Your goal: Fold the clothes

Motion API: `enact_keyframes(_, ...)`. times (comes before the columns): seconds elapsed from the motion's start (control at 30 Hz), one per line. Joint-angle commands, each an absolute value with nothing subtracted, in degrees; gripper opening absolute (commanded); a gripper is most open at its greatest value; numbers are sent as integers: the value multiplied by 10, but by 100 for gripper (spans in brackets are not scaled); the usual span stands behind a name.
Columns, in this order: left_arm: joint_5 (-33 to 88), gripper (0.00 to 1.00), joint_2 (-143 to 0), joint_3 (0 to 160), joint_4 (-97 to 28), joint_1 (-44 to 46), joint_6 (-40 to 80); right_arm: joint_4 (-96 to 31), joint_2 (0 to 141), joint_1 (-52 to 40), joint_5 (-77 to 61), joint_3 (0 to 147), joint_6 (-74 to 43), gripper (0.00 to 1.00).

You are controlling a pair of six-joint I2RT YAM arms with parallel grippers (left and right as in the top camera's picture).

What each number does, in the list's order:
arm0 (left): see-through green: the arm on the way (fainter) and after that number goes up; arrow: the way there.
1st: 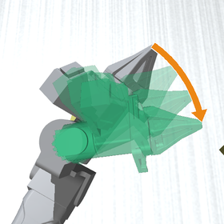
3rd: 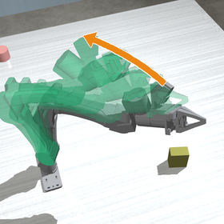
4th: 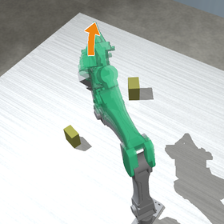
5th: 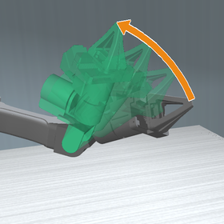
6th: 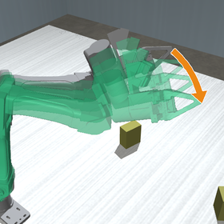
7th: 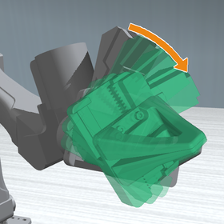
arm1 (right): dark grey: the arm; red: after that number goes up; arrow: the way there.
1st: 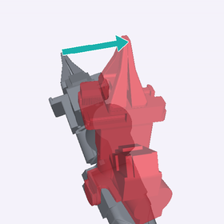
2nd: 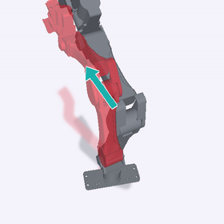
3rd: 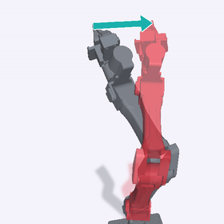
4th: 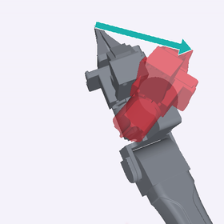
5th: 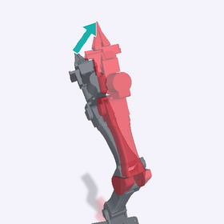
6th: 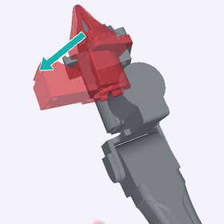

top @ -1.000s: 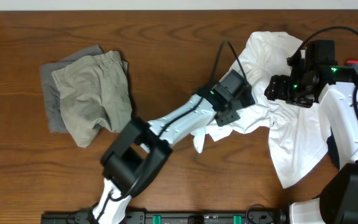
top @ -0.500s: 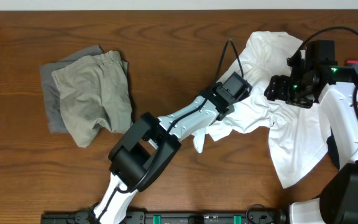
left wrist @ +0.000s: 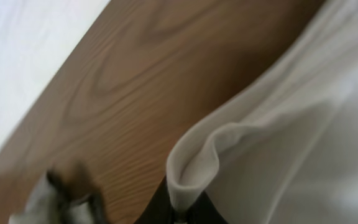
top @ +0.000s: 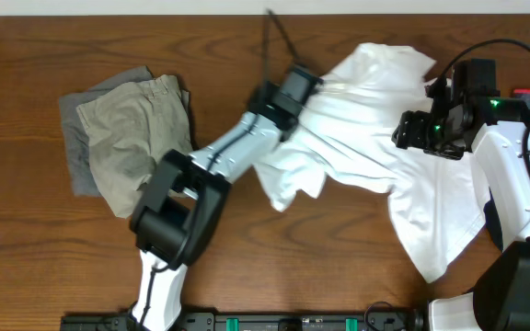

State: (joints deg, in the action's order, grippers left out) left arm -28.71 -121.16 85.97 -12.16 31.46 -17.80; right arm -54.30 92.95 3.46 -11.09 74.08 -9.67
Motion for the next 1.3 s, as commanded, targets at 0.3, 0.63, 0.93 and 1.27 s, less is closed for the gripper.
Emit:
enact_keyframes(0.3,-250,98,-1169,873,-202,242,-106,-542,929,34,-107,741,-102,78)
enact_keyframes(0.63,-102,82,-1065,872,-506,227,158,-529,929,34,-107,741,-103,79)
enact_keyframes(0.93,121,69,-1073,782,-558,210,205,-534,929,34,-107,741,-103,79)
enact_keyframes(1.27,144,66,-1073,697,-557,208,237,-547,929,34,-107,741,-102,79)
